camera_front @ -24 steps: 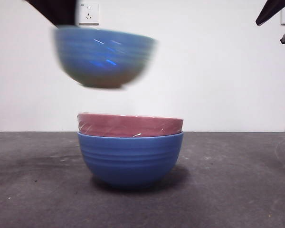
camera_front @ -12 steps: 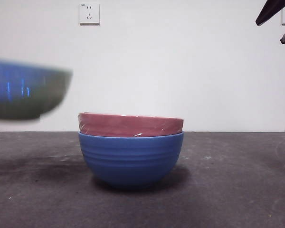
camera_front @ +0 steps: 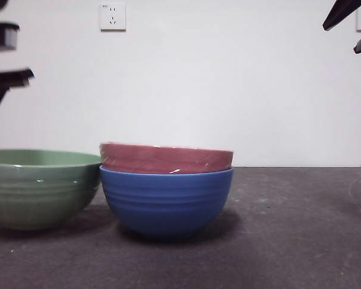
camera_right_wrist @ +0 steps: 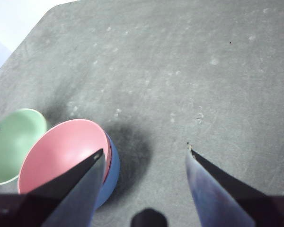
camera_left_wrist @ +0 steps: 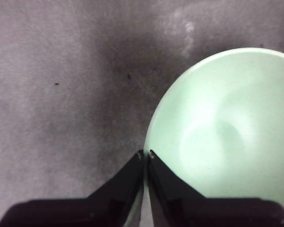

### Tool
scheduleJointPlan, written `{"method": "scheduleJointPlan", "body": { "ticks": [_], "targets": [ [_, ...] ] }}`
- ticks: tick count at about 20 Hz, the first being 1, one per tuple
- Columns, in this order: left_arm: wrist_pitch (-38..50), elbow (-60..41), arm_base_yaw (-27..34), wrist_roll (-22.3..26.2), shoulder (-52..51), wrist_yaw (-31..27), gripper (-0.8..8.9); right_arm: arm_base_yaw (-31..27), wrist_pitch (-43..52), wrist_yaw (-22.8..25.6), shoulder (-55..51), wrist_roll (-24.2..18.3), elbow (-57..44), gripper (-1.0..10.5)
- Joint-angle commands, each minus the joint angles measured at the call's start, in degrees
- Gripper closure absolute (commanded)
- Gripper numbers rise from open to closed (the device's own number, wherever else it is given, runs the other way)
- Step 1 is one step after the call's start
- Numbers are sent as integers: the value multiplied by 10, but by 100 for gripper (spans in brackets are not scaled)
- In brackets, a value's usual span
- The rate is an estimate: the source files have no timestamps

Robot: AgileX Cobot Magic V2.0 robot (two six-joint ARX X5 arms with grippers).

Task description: Pick up the green bowl on the top,put the green bowl on the left,pick up the red bowl in the middle,put the red bowl on the right

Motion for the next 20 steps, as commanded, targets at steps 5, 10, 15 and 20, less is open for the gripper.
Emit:
{"method": "scheduleJointPlan", "body": {
  "ticks": [5, 10, 15, 20],
  "targets": [
    [23, -3, 2, -7, 56, 5, 804, 5, 4, -1, 1, 3, 2, 659],
    [16, 1, 2, -7, 28, 4, 399, 57, 0, 0, 43, 2, 23, 622],
    [-4, 24, 1, -11, -71, 7, 400, 132, -67, 3, 156, -33, 115, 623],
    [-26, 55, 0, -27, -205, 43, 401, 219, -148, 80, 294, -59, 214, 636]
  ]
}}
